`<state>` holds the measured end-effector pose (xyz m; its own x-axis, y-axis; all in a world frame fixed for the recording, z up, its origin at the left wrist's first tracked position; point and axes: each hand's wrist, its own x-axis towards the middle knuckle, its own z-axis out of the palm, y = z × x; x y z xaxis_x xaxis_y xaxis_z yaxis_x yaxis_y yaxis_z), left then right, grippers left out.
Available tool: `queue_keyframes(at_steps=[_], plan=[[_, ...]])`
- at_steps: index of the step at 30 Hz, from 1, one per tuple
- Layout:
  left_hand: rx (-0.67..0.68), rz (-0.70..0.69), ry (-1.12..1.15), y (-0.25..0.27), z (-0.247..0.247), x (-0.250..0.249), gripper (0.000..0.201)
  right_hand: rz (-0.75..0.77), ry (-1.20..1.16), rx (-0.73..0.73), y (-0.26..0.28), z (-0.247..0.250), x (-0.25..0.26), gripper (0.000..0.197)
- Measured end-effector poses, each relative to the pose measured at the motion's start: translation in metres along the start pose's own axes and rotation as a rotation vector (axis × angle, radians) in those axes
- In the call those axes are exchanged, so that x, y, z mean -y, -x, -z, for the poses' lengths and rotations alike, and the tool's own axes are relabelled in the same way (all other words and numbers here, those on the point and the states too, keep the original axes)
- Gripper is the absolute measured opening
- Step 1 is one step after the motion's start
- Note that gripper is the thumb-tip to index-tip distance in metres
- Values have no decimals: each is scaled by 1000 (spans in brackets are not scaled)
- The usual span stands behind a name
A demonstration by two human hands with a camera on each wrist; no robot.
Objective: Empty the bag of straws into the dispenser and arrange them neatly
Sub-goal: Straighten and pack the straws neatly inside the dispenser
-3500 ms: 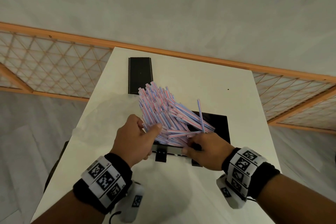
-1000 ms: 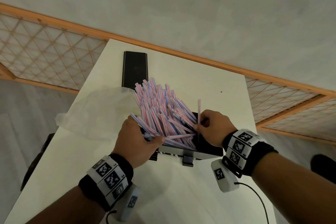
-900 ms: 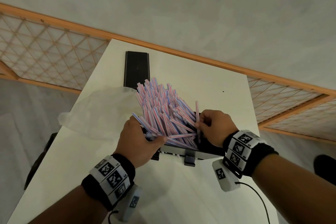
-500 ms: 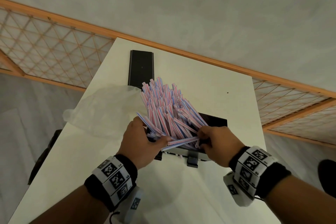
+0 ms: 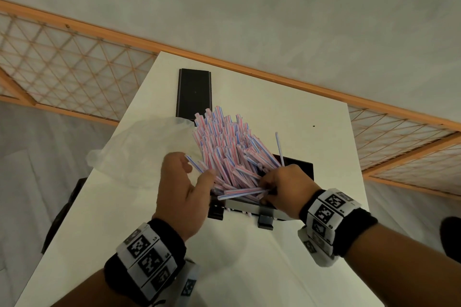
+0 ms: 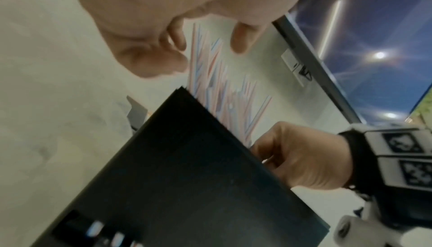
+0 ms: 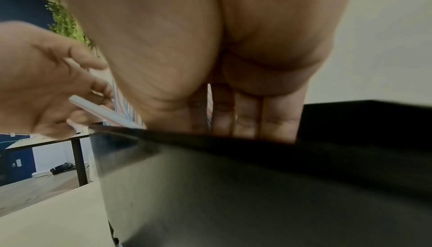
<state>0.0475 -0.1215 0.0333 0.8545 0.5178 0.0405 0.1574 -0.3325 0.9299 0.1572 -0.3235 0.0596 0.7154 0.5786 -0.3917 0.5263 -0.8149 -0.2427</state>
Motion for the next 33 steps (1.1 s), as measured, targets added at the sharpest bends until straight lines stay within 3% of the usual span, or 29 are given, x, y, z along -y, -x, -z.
queue_keyframes(at_steps=[3,5,7,11,15,20,24,26,29,31,33], plan=[[-71,-258,-64,2,2,-9,64,-17,4,0,-4,-3,1,15],[-54,-444,-118,-1,-2,-18,71,-28,30,21,-6,-5,3,22],[-9,-578,-135,-6,-8,-24,66,-29,31,29,-7,-6,5,20],[58,-758,-93,-11,-19,-28,37,-3,-43,-16,-3,-6,3,27],[135,-741,-102,-13,-24,-34,28,98,-110,-77,6,-2,1,23],[224,-749,-156,-12,-25,-42,32,326,-234,-288,19,3,10,16],[290,-755,-391,-16,-23,-44,38,325,-261,-242,17,-4,13,19],[226,-786,-435,-19,-15,-52,39,247,-252,-164,16,-14,14,32],[-43,-819,-261,-27,10,-65,37,86,-258,-234,21,-20,4,46],[-168,-638,-147,-32,23,-57,43,3,-264,-194,28,-20,-6,44],[-195,-219,43,-35,25,-43,56,-9,-197,-41,33,-20,-5,38]])
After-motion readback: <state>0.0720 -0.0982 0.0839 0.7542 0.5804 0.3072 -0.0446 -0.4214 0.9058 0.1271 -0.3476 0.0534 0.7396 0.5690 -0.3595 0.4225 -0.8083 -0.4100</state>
